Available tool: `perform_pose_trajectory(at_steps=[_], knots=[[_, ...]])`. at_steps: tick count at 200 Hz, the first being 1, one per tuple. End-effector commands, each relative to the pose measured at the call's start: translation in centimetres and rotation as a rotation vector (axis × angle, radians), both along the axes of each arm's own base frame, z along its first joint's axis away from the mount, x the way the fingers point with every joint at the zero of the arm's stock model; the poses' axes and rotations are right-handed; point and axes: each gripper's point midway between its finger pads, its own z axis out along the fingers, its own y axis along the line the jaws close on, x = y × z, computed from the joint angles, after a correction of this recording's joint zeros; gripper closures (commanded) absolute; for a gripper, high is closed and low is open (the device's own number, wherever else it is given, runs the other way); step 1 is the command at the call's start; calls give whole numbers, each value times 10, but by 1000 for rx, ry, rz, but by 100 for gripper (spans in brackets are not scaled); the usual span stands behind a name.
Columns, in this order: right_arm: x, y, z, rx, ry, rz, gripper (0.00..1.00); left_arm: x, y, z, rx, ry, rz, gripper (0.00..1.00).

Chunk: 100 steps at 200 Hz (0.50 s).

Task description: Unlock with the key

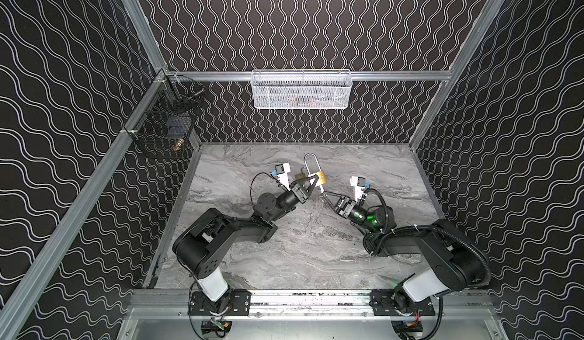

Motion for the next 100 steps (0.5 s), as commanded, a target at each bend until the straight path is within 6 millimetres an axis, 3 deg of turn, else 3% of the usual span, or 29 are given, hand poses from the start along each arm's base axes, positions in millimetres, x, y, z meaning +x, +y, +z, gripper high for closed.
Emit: perform_pose_trajectory(at_steps=[1,100], knots=[[-5,-2,10,22,-44,1,100,-7,7,29,-73,-96,2,100],[-2,-1,7,24,-33,0,100,-7,7,30,-74,-94,-1,100]])
